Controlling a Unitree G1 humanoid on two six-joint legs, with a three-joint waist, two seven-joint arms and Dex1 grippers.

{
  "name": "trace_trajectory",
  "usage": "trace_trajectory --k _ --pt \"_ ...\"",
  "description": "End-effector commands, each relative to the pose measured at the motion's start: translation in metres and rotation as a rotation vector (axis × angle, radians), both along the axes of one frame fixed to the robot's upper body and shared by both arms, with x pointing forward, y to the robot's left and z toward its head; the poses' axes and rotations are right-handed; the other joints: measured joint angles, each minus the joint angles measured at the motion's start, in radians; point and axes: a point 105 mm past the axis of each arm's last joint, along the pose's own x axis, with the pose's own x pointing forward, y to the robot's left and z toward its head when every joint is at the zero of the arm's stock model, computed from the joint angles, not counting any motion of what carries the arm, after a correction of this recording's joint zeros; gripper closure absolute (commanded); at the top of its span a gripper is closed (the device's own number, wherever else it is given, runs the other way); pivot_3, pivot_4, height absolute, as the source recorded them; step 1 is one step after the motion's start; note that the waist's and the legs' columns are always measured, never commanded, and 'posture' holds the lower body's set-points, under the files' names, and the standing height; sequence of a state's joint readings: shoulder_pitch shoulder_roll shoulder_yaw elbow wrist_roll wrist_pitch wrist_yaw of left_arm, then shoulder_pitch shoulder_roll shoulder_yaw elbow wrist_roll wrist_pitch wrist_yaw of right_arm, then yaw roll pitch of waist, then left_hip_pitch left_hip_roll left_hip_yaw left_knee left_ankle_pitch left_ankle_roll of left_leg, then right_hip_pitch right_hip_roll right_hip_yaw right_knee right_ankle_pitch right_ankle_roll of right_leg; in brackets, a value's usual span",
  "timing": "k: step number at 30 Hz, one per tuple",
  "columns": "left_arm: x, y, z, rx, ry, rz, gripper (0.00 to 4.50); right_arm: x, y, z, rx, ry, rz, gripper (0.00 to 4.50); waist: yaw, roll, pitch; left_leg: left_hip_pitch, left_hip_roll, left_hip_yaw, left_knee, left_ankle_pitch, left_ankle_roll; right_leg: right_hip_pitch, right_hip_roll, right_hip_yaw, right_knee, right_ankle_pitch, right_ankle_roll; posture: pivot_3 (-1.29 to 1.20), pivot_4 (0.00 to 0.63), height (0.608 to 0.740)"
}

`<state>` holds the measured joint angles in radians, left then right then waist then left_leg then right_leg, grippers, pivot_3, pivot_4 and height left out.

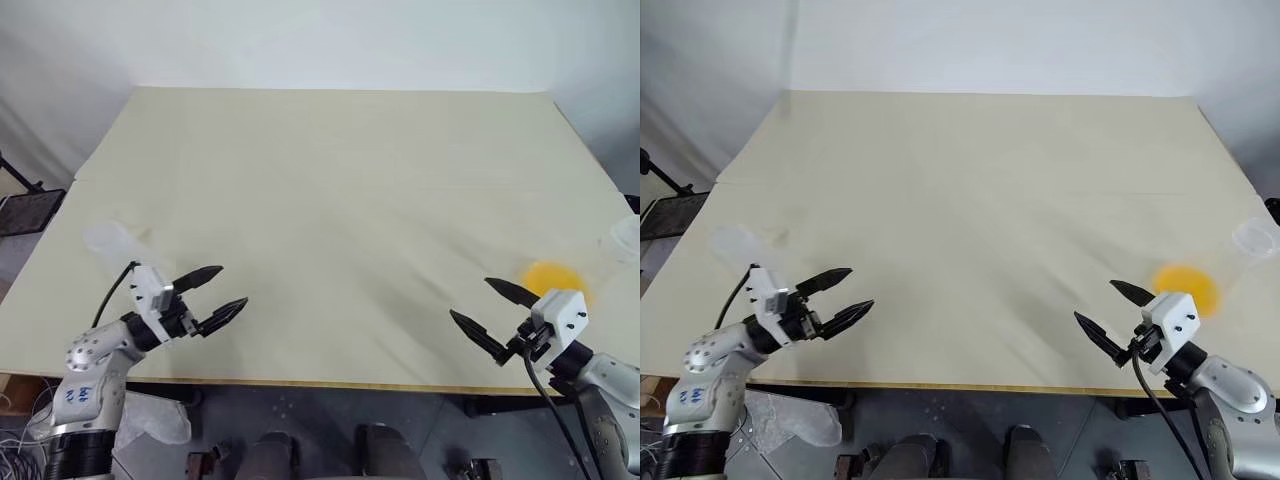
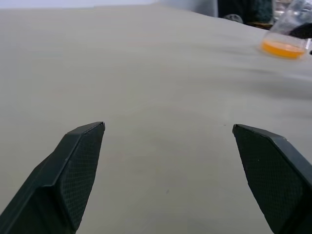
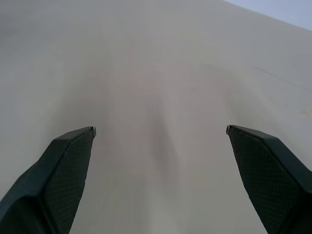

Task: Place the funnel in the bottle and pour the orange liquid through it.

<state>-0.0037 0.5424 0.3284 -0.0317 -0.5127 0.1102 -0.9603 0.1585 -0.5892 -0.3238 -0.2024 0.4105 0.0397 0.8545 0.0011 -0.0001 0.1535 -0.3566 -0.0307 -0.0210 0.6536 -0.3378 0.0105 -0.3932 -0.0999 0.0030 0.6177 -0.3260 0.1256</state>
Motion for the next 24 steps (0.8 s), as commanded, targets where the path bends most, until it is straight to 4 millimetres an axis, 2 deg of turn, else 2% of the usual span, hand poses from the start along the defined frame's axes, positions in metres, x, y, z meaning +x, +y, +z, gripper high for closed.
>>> trace_trajectory --k 1,5,9,16,20,24 --pt "-0.013 0.027 0.018 0.014 -0.065 0.081 0.03 0.005 0.000 0.005 -0.010 -0.014 0.027 0.00 -0.002 0.000 0.000 0.000 0.000 0.000 0.000 0.000 0.000 0.000 0.000 0.000 0.000 0.000 0.000 0.00 0.150 0.740" --pt "-0.027 0.059 0.016 0.021 -0.054 0.191 0.03 0.010 0.004 0.005 -0.003 -0.014 0.051 0.00 -0.003 0.000 0.000 0.000 0.000 0.000 -0.001 0.000 0.000 0.000 0.000 0.000 -0.001 0.000 0.000 0.00 0.150 0.740" --pt "-0.037 0.079 0.016 0.011 -0.056 0.275 0.03 0.011 0.007 0.005 0.003 -0.013 0.079 0.00 -0.001 0.000 0.000 0.000 0.000 0.000 -0.001 -0.001 0.000 0.000 0.000 0.000 -0.001 0.000 -0.001 0.00 0.150 0.740" --pt "-0.058 0.117 0.028 0.023 -0.095 0.447 0.03 0.005 0.013 0.008 0.043 0.016 0.150 0.00 -0.004 0.000 0.000 0.000 0.000 0.000 -0.001 -0.001 0.001 0.000 -0.001 0.000 -0.003 0.000 -0.001 0.00 0.150 0.740" --pt "-0.067 0.130 0.034 0.018 -0.113 0.519 0.03 0.012 0.013 0.013 0.046 0.001 0.151 0.00 -0.006 0.000 0.000 0.000 0.001 0.001 -0.002 -0.002 0.001 0.001 0.000 0.000 -0.005 0.000 -0.001 0.00 0.150 0.740" --pt "-0.064 0.134 0.041 0.024 -0.142 0.527 0.03 0.015 0.015 0.015 0.046 -0.003 0.158 0.00 -0.001 0.000 0.000 0.000 0.002 0.001 -0.001 -0.002 0.000 0.001 0.000 0.000 -0.005 -0.001 -0.001 0.00 0.150 0.740"
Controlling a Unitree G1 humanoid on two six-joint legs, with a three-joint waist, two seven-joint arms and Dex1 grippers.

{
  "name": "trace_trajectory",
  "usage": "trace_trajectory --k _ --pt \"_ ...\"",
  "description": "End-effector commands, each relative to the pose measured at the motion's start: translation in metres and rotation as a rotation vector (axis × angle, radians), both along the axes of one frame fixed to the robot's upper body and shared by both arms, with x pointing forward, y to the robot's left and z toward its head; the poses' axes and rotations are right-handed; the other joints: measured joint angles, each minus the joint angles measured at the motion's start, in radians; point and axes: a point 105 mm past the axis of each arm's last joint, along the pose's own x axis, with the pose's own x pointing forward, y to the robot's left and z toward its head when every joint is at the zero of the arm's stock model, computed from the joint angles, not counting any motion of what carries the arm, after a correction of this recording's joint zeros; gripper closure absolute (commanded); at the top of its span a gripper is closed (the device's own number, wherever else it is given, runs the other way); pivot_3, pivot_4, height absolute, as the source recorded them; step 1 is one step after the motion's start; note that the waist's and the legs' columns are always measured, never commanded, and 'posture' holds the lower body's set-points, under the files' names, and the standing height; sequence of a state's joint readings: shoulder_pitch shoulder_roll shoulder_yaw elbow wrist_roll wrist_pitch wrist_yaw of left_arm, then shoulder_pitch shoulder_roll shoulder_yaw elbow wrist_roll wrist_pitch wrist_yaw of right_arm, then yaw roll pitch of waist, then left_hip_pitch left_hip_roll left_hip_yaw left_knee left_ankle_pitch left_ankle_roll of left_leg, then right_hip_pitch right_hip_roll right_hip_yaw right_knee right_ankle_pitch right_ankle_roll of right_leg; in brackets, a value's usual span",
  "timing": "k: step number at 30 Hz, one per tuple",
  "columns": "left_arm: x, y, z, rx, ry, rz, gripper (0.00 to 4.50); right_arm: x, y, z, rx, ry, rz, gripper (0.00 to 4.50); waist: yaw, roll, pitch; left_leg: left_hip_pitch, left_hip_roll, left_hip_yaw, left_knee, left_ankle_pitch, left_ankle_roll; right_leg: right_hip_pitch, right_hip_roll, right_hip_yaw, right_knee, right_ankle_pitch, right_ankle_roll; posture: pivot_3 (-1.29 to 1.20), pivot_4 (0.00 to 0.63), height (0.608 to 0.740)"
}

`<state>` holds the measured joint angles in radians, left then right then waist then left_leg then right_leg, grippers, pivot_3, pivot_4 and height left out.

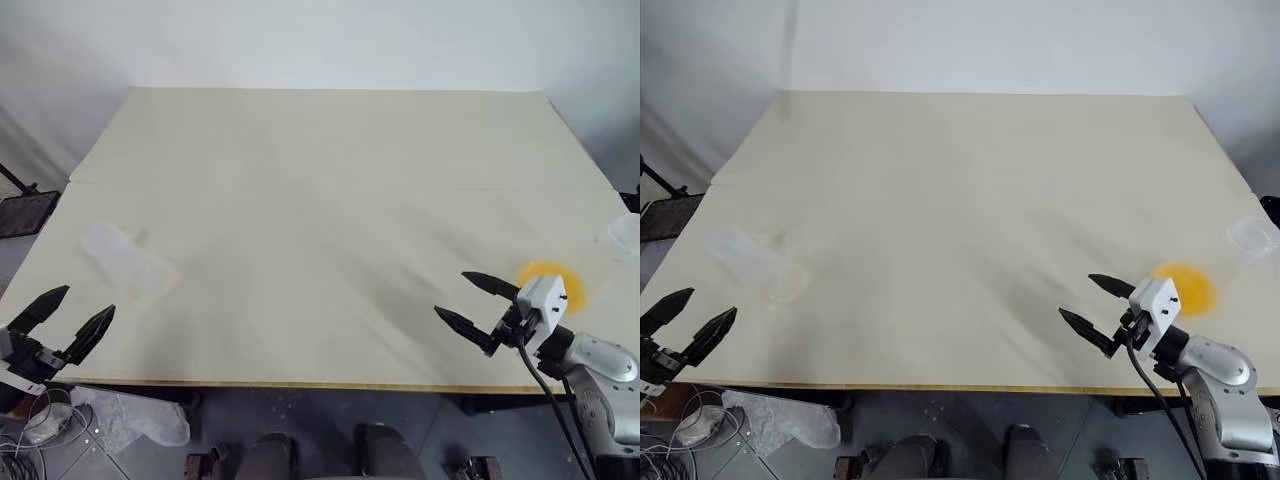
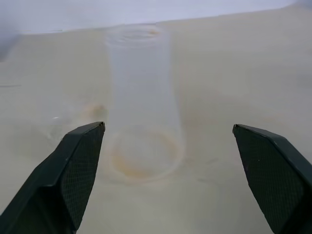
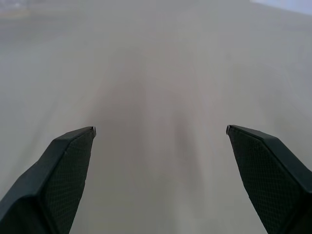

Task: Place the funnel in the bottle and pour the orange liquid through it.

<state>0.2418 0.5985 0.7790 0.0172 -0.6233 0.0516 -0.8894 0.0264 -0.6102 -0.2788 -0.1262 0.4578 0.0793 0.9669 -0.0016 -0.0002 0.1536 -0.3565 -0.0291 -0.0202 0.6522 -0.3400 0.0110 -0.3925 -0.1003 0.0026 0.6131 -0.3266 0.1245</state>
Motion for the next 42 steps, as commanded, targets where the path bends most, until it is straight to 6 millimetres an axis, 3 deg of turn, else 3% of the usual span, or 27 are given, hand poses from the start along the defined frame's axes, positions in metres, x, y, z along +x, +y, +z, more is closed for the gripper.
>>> trace_trajectory --k 1,16,23,31,34,39,42 --pt "0.001 0.007 0.018 0.033 -0.056 0.011 0.03 0.000 0.000 0.006 0.002 -0.016 0.016 0.00 0.003 0.000 0.000 0.000 0.000 0.000 0.000 0.000 0.000 0.000 0.000 0.000 0.000 0.000 0.000 0.00 0.150 0.740" --pt "0.065 -0.015 0.031 0.062 -0.114 -0.083 0.03 -0.011 0.002 0.010 0.008 -0.035 -0.027 0.00 -0.001 0.000 0.000 0.000 0.000 0.000 0.001 -0.001 0.000 -0.001 0.001 -0.001 0.002 0.000 0.000 0.00 0.150 0.740" --pt "0.071 -0.010 0.028 0.050 -0.106 -0.061 0.03 -0.018 0.001 0.010 0.005 -0.032 -0.050 0.00 -0.002 0.000 0.000 0.000 0.000 0.001 0.001 -0.001 -0.001 -0.001 0.001 -0.001 0.007 0.000 0.000 0.00 0.150 0.740" --pt "0.085 -0.021 0.029 0.045 -0.116 -0.112 0.03 -0.018 -0.001 0.012 -0.001 -0.040 -0.074 0.00 0.001 -0.001 0.000 0.000 0.000 0.001 0.002 -0.001 -0.001 -0.001 0.001 -0.001 0.007 0.000 0.000 0.00 0.150 0.740" --pt "0.087 -0.021 0.032 0.039 -0.134 -0.114 0.60 -0.019 -0.002 0.013 0.001 -0.047 -0.084 0.00 0.000 -0.001 0.000 0.000 0.000 0.001 0.002 -0.001 -0.001 -0.001 0.001 -0.001 0.007 0.000 0.000 0.00 0.150 0.740" --pt "0.087 -0.020 0.032 0.034 -0.128 -0.118 2.12 -0.023 -0.002 0.012 0.002 -0.042 -0.090 0.00 -0.002 -0.001 0.000 0.000 0.000 0.001 0.001 -0.001 -0.001 -0.001 0.001 -0.001 0.007 0.000 0.000 0.00 0.150 0.740" --pt "0.087 -0.022 0.032 0.031 -0.122 -0.130 2.15 -0.024 -0.002 0.011 0.005 -0.041 -0.093 0.00 -0.001 -0.001 0.000 0.000 0.000 0.001 0.002 -0.001 -0.001 -0.001 0.001 -0.001 0.007 0.000 0.000 0.00 0.150 0.740"
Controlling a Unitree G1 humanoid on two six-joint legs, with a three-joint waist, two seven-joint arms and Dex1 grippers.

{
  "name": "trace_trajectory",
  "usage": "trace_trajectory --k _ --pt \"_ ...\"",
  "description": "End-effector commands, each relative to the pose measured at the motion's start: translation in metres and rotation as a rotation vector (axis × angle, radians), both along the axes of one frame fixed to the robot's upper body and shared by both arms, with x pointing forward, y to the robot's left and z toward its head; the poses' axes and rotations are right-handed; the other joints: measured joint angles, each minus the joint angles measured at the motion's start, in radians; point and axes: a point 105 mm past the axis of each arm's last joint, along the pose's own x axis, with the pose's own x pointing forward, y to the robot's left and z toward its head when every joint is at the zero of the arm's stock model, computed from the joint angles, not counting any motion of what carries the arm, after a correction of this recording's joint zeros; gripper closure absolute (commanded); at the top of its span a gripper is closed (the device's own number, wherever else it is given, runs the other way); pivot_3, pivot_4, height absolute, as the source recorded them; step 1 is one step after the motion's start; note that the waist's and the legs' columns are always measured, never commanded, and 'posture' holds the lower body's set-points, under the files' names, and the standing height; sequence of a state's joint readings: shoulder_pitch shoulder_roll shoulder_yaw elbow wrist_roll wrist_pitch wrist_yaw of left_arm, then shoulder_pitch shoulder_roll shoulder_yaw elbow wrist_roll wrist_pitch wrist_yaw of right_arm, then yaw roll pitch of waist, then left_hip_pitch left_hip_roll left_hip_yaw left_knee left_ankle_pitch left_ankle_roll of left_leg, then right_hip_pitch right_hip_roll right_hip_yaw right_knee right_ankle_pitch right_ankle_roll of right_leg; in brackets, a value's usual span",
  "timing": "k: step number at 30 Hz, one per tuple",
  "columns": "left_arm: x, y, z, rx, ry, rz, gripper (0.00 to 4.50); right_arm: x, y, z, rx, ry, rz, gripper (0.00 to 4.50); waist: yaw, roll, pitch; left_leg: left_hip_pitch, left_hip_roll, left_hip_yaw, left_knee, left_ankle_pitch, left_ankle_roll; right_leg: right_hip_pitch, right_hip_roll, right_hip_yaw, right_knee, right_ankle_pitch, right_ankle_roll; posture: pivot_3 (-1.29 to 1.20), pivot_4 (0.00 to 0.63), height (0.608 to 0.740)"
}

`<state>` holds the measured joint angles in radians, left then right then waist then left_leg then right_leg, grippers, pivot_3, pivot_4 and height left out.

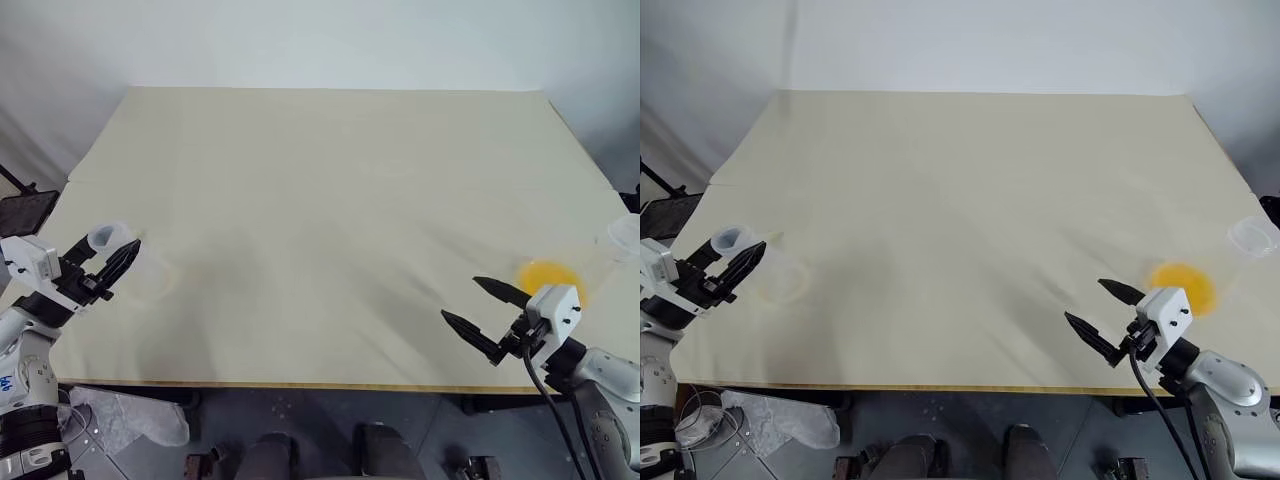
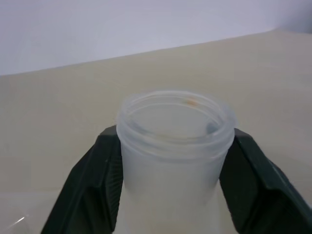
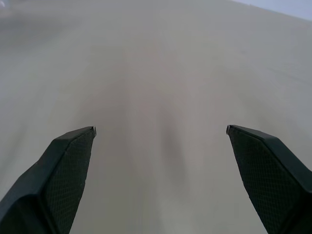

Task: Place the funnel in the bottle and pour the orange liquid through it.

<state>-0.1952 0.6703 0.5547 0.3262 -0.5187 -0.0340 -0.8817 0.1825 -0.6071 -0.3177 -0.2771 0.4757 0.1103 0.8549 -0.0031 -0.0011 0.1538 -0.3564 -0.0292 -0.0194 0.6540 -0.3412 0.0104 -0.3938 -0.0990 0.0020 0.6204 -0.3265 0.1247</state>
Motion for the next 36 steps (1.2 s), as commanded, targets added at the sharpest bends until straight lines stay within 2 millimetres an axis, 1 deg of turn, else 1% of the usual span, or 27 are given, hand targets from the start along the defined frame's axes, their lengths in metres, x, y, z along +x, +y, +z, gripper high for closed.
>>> trace_trajectory --k 1,4,7,11,13,16,18,22,23,26,28,29,31,33,35,36 --pt "-0.001 0.000 0.010 0.020 -0.021 -0.019 2.15 -0.002 0.002 0.015 0.007 -0.059 0.005 0.00 0.001 0.000 0.000 0.000 0.000 0.000 0.000 0.000 0.000 0.000 0.000 0.000 0.000 0.000 0.000 0.00 0.150 0.740" --pt "0.001 -0.008 0.012 0.024 -0.023 -0.043 2.15 -0.002 0.002 0.016 0.013 -0.063 0.002 0.00 0.001 0.000 0.000 0.000 0.000 0.000 0.000 0.000 0.000 0.000 0.000 0.000 0.000 0.000 0.000 0.00 0.150 0.740" --pt "0.011 -0.028 0.017 0.012 -0.017 -0.099 2.15 -0.003 0.002 0.022 0.026 -0.070 0.000 0.00 0.004 0.000 0.000 0.000 0.000 0.000 0.000 0.000 0.000 0.000 0.000 0.000 0.000 0.000 0.000 0.00 0.150 0.740" --pt "0.029 -0.076 0.017 0.000 0.036 -0.238 2.15 -0.009 0.003 0.027 0.028 -0.071 0.001 0.00 0.020 -0.001 0.000 -0.001 -0.001 -0.001 0.003 -0.001 0.001 0.001 -0.001 0.000 0.000 0.000 0.000 0.00 0.150 0.740" --pt "0.034 -0.099 0.020 -0.002 0.024 -0.300 2.15 -0.012 0.003 0.029 0.026 -0.071 -0.004 0.00 0.021 -0.001 0.000 -0.001 -0.001 -0.001 0.004 -0.001 0.001 0.001 0.000 0.000 0.001 0.000 0.000 0.00 0.150 0.740" --pt "0.040 -0.141 0.024 0.000 0.004 -0.415 2.15 -0.017 0.000 0.034 0.022 -0.078 -0.037 0.00 0.023 -0.001 0.001 -0.002 -0.001 -0.001 0.005 -0.002 0.001 0.001 0.000 0.000 0.002 0.000 0.001 0.00 0.150 0.740" --pt "0.042 -0.159 0.023 0.011 0.011 -0.466 2.15 -0.020 -0.002 0.036 0.018 -0.079 -0.050 0.00 0.025 -0.001 0.001 -0.003 -0.001 0.000 0.006 -0.002 0.002 0.000 0.001 0.000 0.002 0.001 0.001 0.00 0.150 0.740" --pt "0.049 -0.204 0.023 0.030 0.022 -0.576 2.15 -0.031 -0.005 0.039 0.005 -0.077 -0.079 0.00 0.026 -0.001 0.001 -0.003 -0.001 0.000 0.007 -0.002 0.001 0.000 0.002 0.000 0.002 0.001 0.001 0.00 0.150 0.740" --pt "0.049 -0.209 0.024 0.027 0.021 -0.592 2.15 -0.031 -0.005 0.039 0.004 -0.077 -0.082 0.00 0.026 -0.002 0.001 -0.003 -0.001 0.000 0.008 -0.002 0.001 0.000 0.002 0.000 0.002 0.001 0.001 0.00 0.150 0.740" --pt "0.048 -0.237 0.029 0.051 0.006 -0.670 2.15 -0.034 0.000 0.040 0.015 -0.077 -0.082 0.00 0.025 -0.002 0.001 -0.003 -0.001 0.001 0.009 -0.002 0.001 0.000 0.003 0.001 0.002 0.001 0.001 0.00 0.150 0.740" --pt "0.048 -0.251 0.034 0.056 -0.010 -0.711 2.15 -0.034 0.004 0.039 0.021 -0.075 -0.070 0.00 0.026 -0.002 0.001 -0.003 0.000 0.001 0.009 -0.002 0.001 0.000 0.003 0.000 0.002 0.001 0.001 0.00 0.150 0.740" --pt "0.048 -0.255 0.036 0.057 -0.014 -0.721 2.15 -0.034 0.005 0.038 0.021 -0.073 -0.066 0.00 0.026 -0.002 0.001 -0.003 0.000 0.001 0.009 -0.002 0.001 0.000 0.003 0.000 0.002 0.001 0.001 0.00 0.150 0.740" --pt "0.050 -0.255 0.036 0.058 -0.015 -0.727 2.15 -0.032 0.007 0.037 0.020 -0.073 -0.063 0.00 0.025 -0.002 0.001 -0.003 -0.001 0.001 0.009 -0.002 0.001 0.000 0.003 0.001 0.002 0.001 0.001 0.00 0.150 0.740" --pt "0.048 -0.263 0.034 0.055 -0.004 -0.758 2.15 -0.028 0.006 0.036 0.022 -0.077 -0.068 0.00 0.022 -0.002 0.001 -0.003 0.000 0.001 0.009 -0.002 0.001 0.000 0.004 0.001 0.002 0.001 0.001 0.00 0.150 0.740" --pt "0.050 -0.263 0.033 0.060 0.006 -0.778 2.15 -0.023 0.013 0.037 0.024 -0.085 -0.055 0.00 0.024 -0.002 0.002 -0.003 0.000 0.001 0.009 -0.002 0.001 0.000 0.004 0.001 0.002 0.001 0.001 0.00 0.150 0.740" --pt "0.048 -0.270 0.034 0.063 0.000 -0.799 2.15 -0.023 0.012 0.039 0.025 -0.092 -0.048 0.00 0.024 -0.002 0.002 -0.003 0.000 0.001 0.010 -0.002 0.001 0.000 0.004 0.001 0.002 0.001 0.001 0.00 0.150 0.740"
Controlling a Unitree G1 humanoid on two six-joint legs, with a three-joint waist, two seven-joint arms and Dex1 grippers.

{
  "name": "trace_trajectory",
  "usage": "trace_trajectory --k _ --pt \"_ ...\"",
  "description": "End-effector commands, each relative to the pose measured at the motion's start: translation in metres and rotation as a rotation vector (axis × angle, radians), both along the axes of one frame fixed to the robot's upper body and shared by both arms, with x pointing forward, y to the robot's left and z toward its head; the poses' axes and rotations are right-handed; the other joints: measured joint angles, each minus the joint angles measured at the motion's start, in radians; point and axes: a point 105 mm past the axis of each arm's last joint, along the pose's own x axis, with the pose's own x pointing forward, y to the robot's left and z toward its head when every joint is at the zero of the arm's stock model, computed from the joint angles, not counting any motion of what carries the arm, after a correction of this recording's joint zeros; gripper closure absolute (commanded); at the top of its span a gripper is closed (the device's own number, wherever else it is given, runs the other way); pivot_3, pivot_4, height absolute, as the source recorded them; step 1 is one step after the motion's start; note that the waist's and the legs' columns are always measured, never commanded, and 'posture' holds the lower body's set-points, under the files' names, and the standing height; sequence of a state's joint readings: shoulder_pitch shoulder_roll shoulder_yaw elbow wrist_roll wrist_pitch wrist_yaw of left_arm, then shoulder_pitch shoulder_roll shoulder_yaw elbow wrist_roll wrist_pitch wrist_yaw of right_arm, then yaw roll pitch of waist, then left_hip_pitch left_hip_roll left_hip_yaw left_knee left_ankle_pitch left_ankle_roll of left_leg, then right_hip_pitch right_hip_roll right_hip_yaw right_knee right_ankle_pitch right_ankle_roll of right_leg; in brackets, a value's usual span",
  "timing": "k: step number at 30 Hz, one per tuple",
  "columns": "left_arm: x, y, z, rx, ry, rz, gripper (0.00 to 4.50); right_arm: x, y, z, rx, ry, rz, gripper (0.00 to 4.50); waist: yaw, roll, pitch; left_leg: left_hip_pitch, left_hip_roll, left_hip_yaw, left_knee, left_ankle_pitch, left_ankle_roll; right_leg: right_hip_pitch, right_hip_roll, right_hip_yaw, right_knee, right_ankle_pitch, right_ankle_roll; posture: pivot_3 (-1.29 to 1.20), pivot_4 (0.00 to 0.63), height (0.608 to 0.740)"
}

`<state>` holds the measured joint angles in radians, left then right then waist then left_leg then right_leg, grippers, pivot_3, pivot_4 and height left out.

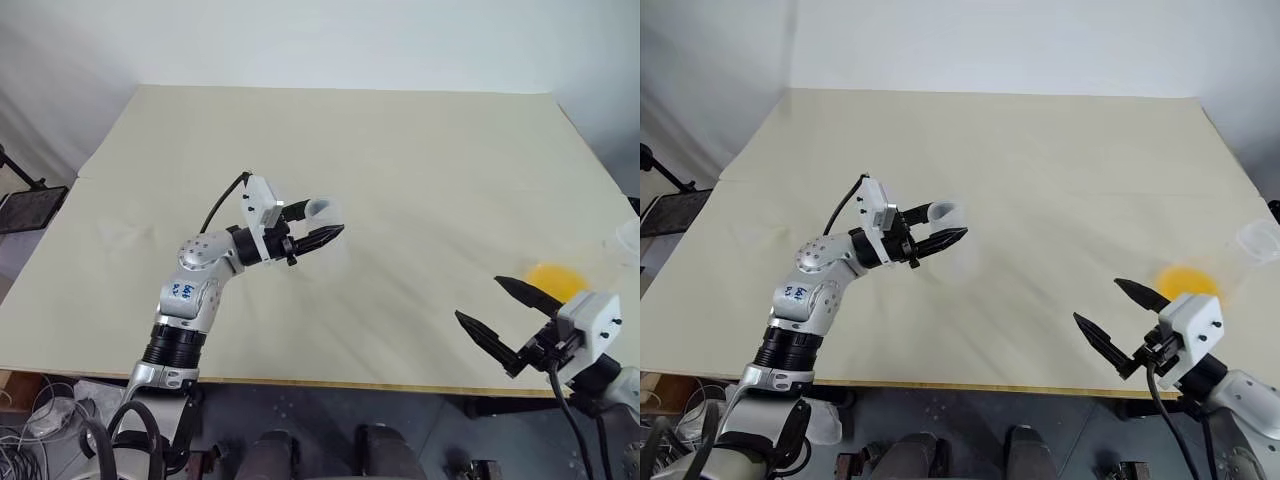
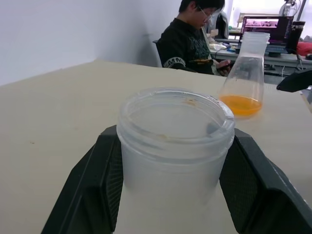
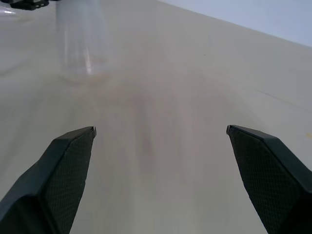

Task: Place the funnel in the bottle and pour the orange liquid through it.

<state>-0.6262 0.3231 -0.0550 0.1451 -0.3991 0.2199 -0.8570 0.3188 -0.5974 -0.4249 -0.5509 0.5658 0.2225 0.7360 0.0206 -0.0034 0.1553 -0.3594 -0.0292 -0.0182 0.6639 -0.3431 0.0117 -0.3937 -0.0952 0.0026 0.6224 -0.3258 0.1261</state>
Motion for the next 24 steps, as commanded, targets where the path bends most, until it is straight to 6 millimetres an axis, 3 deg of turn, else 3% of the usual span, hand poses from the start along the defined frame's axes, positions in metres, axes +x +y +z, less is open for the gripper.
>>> trace_trajectory --k 1,7,11,15,24 --pt "-0.002 -0.012 0.008 0.002 -0.038 -0.060 2.15 0.004 0.007 0.008 -0.001 -0.042 0.023 0.00 0.002 0.000 0.000 0.000 0.000 0.000 0.000 0.000 0.000 0.000 0.000 0.000 0.000 0.000 0.000 0.00 0.150 0.740" --pt "-0.011 -0.036 0.008 0.026 -0.087 -0.169 2.15 0.003 0.017 0.011 0.011 -0.035 0.075 0.00 0.005 0.000 0.000 -0.003 -0.002 -0.002 0.002 0.000 0.001 0.000 -0.001 0.000 0.000 0.000 0.001 0.00 0.150 0.740" --pt "-0.009 -0.052 0.003 0.041 -0.100 -0.201 2.15 0.007 0.012 0.003 -0.015 -0.029 0.068 0.00 0.006 0.000 0.000 -0.003 -0.002 -0.002 0.003 0.000 0.001 0.000 0.000 -0.002 -0.001 0.001 0.001 0.00 0.150 0.740" --pt "-0.010 -0.068 -0.004 0.101 -0.133 -0.263 2.15 0.015 0.009 0.010 0.002 -0.070 0.022 0.00 0.005 -0.001 0.001 -0.003 -0.003 0.000 0.003 0.000 0.002 0.000 0.001 -0.003 0.000 0.001 0.001 0.00 0.150 0.740" --pt "-0.025 -0.104 -0.008 0.133 -0.193 -0.433 2.15 0.004 0.005 0.009 -0.016 -0.066 -0.004 0.00 0.007 -0.001 0.001 -0.006 -0.004 -0.001 0.004 0.000 0.003 -0.001 0.001 -0.011 0.000 0.001 0.002 0.00 0.150 0.740"
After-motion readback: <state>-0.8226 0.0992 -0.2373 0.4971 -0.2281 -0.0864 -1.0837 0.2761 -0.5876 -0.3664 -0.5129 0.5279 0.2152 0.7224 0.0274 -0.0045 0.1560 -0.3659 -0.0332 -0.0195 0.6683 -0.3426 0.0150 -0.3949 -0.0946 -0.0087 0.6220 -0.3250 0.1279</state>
